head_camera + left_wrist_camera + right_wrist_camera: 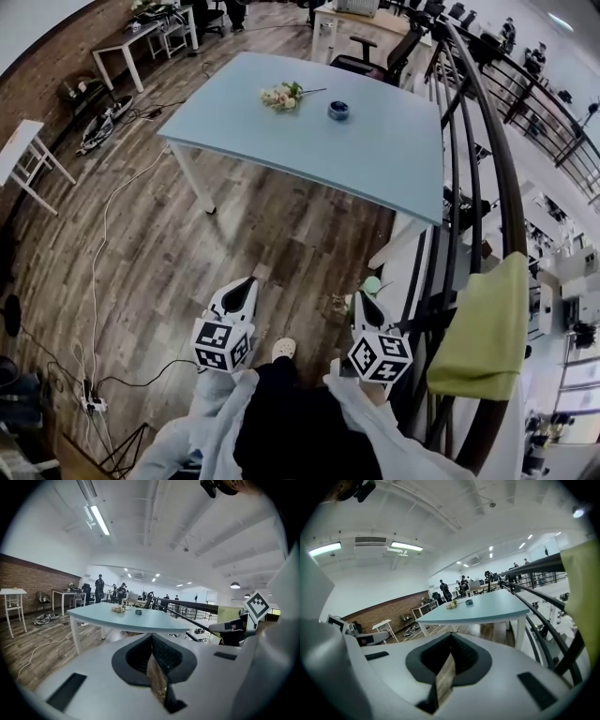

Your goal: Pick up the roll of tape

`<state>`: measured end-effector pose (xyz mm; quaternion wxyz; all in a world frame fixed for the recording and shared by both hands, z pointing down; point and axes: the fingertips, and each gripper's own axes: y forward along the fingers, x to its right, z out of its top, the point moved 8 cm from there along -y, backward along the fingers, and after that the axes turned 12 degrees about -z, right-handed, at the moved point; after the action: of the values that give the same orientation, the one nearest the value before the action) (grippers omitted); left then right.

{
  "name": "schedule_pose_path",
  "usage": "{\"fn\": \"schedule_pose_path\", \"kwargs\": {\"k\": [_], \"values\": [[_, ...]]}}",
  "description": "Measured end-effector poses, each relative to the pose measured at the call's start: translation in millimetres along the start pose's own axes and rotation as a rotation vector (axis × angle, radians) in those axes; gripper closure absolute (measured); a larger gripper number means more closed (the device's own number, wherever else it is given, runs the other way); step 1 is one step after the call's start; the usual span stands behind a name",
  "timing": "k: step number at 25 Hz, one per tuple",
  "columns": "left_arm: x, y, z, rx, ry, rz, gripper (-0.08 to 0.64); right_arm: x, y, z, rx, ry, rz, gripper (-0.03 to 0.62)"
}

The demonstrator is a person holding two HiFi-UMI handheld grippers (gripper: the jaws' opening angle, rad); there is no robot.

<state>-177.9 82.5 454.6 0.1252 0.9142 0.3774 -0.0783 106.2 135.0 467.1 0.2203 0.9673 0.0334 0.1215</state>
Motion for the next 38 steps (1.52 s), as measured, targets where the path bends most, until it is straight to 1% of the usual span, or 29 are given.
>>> {"fn": "schedule_pose_path", "kwargs": {"k": [6, 10, 17, 24, 27, 31, 32, 34, 38], "values": [[-33, 11, 7, 0.011, -0.014, -0.012, 0.543, -17, 30, 8, 0.003, 0.021, 0.000, 0.584], [-51, 14, 4, 0.000, -0.033, -0.012, 0.543, -27, 42, 6, -0.007, 0.073, 0.001, 0.584], [-54, 12, -8, -0.044, -0.052, -0.019, 0.543, -21, 40, -1, -0.042, 0.086, -0.051, 0.584], [-58, 13, -16, -0.048, -0.064, -0.013, 0.543, -26, 47, -5, -0.056, 0.076, -0.039, 0.584], [-66, 19, -13, -0.043, -0.065, -0.006, 0.543, -29, 58, -1, -0.051, 0.069, -0.028, 0.584], [-78, 41, -2, -0.040, -0.054, 0.000, 0.543, -23, 84, 17, -0.030, 0.066, -0.049, 0.584], [-82, 48, 1, -0.039, -0.053, 0.003, 0.543, -21, 92, 22, -0.028, 0.063, -0.046, 0.566], [-91, 62, 9, -0.040, -0.055, 0.009, 0.543, -21, 109, 35, -0.025, 0.064, -0.028, 0.431], [-106, 92, 25, -0.040, -0.040, 0.004, 0.543, -17, 136, 59, -0.008, 0.071, -0.025, 0.377]]}}
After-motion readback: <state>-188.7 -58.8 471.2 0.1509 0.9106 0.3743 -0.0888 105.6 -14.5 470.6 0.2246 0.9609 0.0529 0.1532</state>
